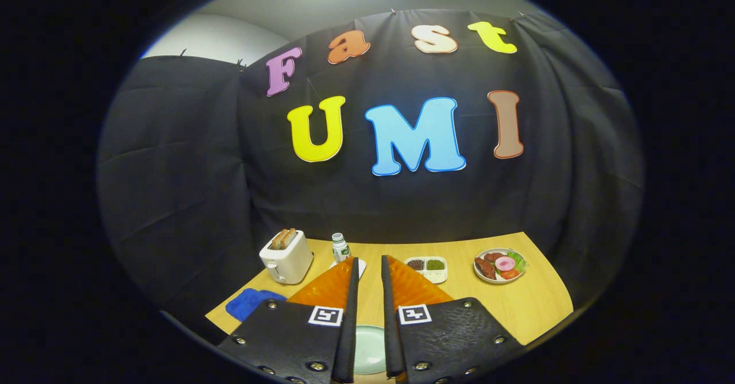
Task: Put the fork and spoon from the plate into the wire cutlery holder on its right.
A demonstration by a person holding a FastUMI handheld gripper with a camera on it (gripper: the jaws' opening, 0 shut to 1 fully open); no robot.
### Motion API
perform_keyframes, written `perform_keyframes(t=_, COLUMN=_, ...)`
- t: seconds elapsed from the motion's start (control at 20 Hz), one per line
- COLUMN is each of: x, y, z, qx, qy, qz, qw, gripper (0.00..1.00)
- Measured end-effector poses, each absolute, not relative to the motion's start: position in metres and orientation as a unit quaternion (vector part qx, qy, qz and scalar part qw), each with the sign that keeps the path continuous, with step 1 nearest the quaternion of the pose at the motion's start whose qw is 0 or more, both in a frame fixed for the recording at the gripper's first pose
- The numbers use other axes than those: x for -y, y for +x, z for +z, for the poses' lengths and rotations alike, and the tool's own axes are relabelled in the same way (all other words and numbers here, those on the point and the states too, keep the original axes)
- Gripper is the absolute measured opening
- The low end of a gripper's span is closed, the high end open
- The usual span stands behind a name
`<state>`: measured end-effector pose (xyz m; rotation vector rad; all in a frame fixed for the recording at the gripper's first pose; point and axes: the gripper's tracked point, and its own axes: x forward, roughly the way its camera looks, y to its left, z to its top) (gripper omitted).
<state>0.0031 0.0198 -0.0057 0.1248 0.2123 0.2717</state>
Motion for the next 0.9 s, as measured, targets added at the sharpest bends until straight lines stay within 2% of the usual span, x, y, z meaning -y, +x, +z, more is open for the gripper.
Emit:
perform_keyframes(t=0.4, x=-0.010, y=0.001, z=0.020, qx=-0.048, qy=0.037, qz=0.102, qw=0.993, gripper=0.21)
perform_keyframes(t=0.9, x=-0.009, y=0.002, z=0.015, qx=-0.058, qy=0.033, qz=0.101, qw=0.993, gripper=0.21)
